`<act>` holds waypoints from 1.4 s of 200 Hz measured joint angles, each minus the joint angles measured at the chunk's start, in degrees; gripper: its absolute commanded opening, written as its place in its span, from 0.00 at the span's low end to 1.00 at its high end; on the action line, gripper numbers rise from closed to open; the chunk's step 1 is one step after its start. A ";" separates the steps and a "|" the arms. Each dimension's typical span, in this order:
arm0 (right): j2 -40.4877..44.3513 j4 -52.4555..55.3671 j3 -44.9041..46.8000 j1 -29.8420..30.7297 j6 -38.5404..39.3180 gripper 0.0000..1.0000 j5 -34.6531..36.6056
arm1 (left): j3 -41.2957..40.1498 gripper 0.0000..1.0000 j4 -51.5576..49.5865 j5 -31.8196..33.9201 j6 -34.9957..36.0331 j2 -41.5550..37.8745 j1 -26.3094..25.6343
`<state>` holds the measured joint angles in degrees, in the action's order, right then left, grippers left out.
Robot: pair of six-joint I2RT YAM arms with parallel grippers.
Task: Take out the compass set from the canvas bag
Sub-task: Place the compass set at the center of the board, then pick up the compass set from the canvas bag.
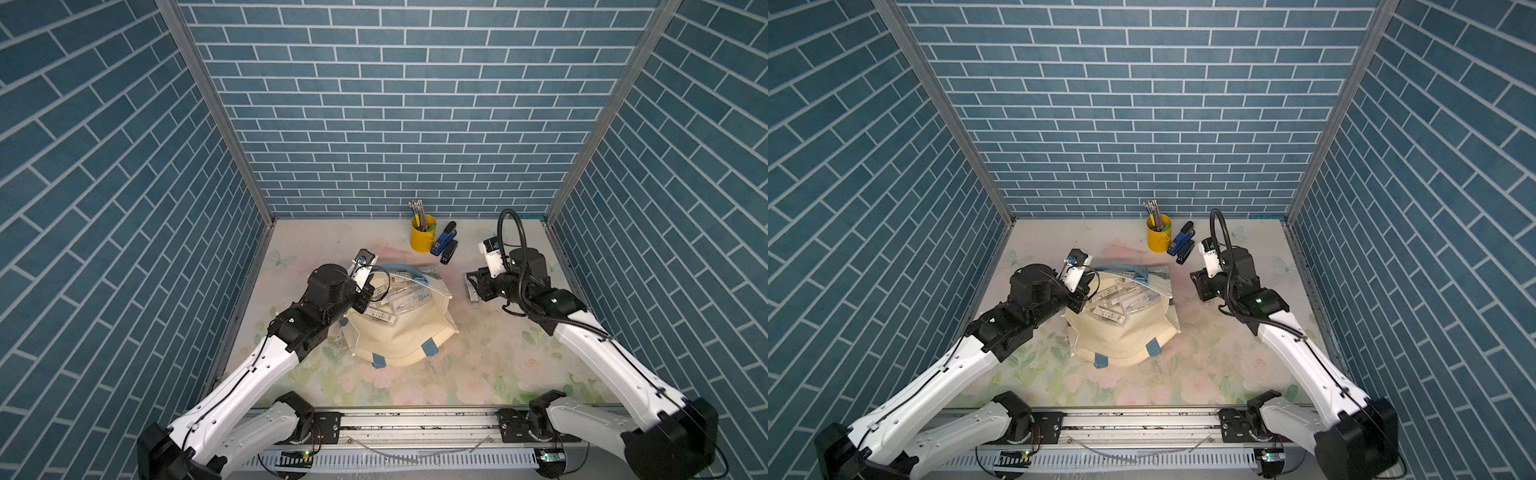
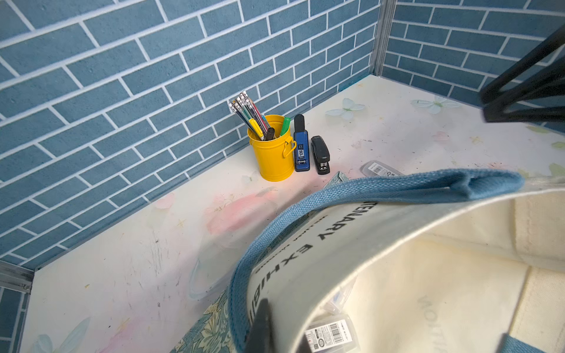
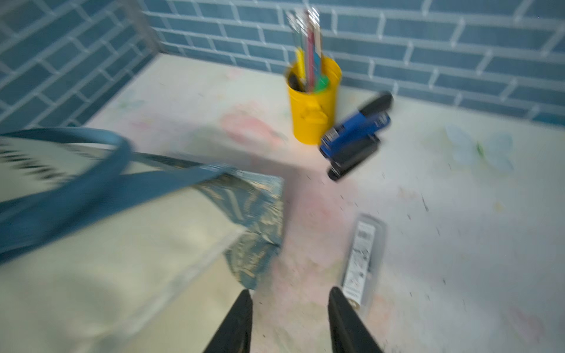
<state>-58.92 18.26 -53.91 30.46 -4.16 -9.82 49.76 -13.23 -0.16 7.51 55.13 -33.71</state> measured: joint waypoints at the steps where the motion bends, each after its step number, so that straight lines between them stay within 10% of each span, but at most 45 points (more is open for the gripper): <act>1: 0.50 -0.11 0.00 0.66 0.24 0.38 -0.24 | 0.00 0.00 0.00 -0.02 0.00 0.00 0.00; 39: 4.74 -9.64 2.54 19.43 8.35 0.37 -2.45 | 0.02 0.00 -0.22 -0.13 -0.02 0.00 0.00; 71: -7.80 -20.00 3.19 29.92 19.37 0.34 -2.71 | 0.17 0.00 -0.66 -0.55 0.15 -0.02 0.00; 127: -31.54 -29.20 4.17 29.64 28.96 0.33 0.07 | 1.36 0.00 -2.64 -2.91 0.66 -0.07 0.00; 280: -51.41 -38.97 -2.29 25.88 16.33 0.59 2.89 | 1.53 0.00 -3.69 -6.56 0.87 -0.07 0.11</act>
<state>-110.32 -20.71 -56.21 56.34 12.16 -6.94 51.29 -16.93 -6.72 8.38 55.07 -33.61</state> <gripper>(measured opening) 0.583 0.096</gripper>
